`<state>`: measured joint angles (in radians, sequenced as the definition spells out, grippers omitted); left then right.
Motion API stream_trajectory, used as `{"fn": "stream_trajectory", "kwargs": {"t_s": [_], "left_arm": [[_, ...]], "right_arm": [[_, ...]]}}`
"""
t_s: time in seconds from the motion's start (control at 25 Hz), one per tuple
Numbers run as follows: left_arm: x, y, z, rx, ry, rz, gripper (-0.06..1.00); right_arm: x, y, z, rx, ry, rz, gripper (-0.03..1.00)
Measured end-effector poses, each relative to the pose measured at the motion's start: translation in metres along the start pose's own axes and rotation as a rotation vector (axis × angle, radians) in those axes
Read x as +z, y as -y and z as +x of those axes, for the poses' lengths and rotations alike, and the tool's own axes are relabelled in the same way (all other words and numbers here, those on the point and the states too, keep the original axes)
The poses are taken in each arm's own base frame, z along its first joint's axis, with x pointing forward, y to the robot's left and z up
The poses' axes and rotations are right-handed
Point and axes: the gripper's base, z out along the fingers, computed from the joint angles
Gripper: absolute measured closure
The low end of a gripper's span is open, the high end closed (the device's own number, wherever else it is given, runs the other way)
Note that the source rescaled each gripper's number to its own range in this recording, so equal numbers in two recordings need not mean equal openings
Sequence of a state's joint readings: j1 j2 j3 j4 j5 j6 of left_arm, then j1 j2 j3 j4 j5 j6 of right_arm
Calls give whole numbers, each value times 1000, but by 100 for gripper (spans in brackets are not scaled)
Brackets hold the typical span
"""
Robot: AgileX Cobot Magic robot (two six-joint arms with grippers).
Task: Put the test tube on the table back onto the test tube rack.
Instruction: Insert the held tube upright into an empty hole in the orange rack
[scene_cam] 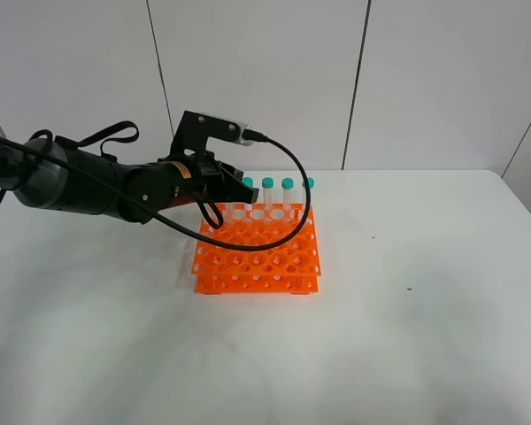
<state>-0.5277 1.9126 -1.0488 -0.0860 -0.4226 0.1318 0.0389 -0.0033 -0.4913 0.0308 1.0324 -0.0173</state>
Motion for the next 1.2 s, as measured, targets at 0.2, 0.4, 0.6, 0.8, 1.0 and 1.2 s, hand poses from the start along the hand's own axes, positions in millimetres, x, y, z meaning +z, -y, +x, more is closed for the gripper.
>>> {"fn": "stream_trajectory", "kwargs": {"t_s": [0.2,0.4,0.6,0.8,1.0,1.2], "left_arm": [[2,-1,4,3,-9,-2,94],[2,-4,4,0,-9,-9,94],[2,-4,4,-2,-10,-10,94],[3,-4,6,-1,-15,-10,94],[3,-4,6,-1,-14,-10,94],[3,-4,6,-21,-13,-10,94]], "right_arm": [[0,0,0,0,0,0,-3],[0,0,0,0,0,0,-3],[0,0,0,0,0,0,-3],[0,0,0,0,0,0,-3],[0,0,0,0,0,0,-3],[0,0,0,0,0,0,-3]]}}
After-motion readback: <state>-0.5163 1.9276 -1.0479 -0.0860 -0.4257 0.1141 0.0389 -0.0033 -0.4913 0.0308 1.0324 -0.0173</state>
